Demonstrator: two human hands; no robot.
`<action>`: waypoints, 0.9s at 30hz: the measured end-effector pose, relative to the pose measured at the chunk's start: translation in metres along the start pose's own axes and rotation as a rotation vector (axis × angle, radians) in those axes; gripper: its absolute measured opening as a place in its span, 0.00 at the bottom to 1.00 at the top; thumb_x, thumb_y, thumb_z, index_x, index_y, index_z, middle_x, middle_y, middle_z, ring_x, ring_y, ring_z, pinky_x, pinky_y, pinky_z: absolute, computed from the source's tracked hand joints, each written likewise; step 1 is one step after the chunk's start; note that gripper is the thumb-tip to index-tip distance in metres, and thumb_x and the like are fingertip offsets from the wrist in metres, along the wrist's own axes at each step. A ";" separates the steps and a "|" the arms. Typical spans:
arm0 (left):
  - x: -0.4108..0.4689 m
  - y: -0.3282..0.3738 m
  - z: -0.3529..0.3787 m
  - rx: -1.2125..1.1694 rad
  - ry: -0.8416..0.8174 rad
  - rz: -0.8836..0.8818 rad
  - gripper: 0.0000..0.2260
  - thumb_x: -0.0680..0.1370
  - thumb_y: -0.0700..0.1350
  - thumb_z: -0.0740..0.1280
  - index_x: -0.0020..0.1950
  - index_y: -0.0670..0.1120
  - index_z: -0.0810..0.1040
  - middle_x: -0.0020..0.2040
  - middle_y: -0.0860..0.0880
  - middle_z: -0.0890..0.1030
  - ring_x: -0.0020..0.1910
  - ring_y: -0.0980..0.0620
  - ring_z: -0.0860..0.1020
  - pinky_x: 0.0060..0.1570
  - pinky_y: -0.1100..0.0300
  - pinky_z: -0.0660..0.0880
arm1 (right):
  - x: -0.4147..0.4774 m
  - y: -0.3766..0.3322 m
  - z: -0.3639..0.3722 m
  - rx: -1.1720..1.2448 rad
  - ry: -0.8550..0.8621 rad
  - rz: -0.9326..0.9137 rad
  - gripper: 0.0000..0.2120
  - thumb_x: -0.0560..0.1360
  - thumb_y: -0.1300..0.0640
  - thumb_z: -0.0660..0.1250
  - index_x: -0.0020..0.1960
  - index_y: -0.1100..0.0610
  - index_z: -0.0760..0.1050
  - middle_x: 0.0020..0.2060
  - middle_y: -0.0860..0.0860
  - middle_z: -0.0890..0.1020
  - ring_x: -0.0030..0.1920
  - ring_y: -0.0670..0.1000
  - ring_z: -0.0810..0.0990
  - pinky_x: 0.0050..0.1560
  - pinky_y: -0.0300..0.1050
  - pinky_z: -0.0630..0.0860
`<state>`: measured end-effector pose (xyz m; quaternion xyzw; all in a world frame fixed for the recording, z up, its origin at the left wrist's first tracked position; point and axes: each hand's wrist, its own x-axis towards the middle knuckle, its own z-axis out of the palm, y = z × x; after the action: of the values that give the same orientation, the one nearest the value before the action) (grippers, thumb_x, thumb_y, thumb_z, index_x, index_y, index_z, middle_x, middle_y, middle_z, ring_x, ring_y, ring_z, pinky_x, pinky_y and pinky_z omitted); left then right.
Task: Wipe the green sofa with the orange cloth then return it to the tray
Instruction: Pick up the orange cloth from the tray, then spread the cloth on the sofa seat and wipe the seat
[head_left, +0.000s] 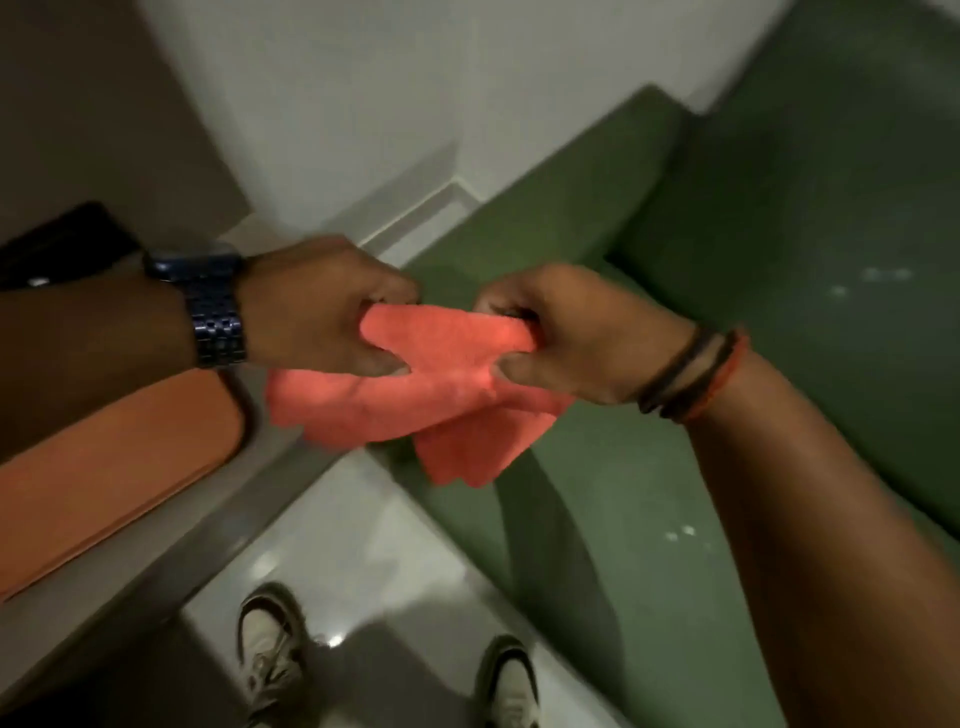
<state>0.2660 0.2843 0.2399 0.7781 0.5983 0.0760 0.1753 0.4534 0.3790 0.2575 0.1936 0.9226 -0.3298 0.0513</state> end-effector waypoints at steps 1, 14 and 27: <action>0.026 0.024 0.000 -0.013 0.023 0.061 0.14 0.68 0.59 0.61 0.34 0.49 0.71 0.29 0.48 0.76 0.29 0.45 0.76 0.32 0.55 0.75 | -0.037 0.020 -0.021 -0.022 0.064 0.040 0.06 0.65 0.66 0.68 0.40 0.60 0.75 0.31 0.49 0.76 0.31 0.47 0.71 0.32 0.38 0.68; 0.258 0.237 0.165 0.136 0.174 0.394 0.08 0.62 0.42 0.75 0.36 0.44 0.79 0.33 0.44 0.79 0.33 0.41 0.79 0.32 0.52 0.74 | -0.291 0.248 0.037 -0.203 0.523 0.511 0.10 0.73 0.64 0.65 0.54 0.60 0.76 0.46 0.62 0.78 0.46 0.63 0.77 0.45 0.56 0.75; 0.211 0.093 0.338 0.239 -0.447 -0.290 0.76 0.40 0.69 0.74 0.75 0.47 0.34 0.78 0.47 0.42 0.75 0.45 0.43 0.71 0.44 0.46 | -0.239 0.308 0.226 0.003 0.563 0.889 0.33 0.73 0.35 0.56 0.73 0.50 0.59 0.74 0.59 0.61 0.74 0.61 0.57 0.72 0.61 0.58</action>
<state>0.5188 0.4045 -0.0586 0.6971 0.6546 -0.1942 0.2187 0.7866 0.3780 -0.0463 0.6473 0.7291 -0.2127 -0.0640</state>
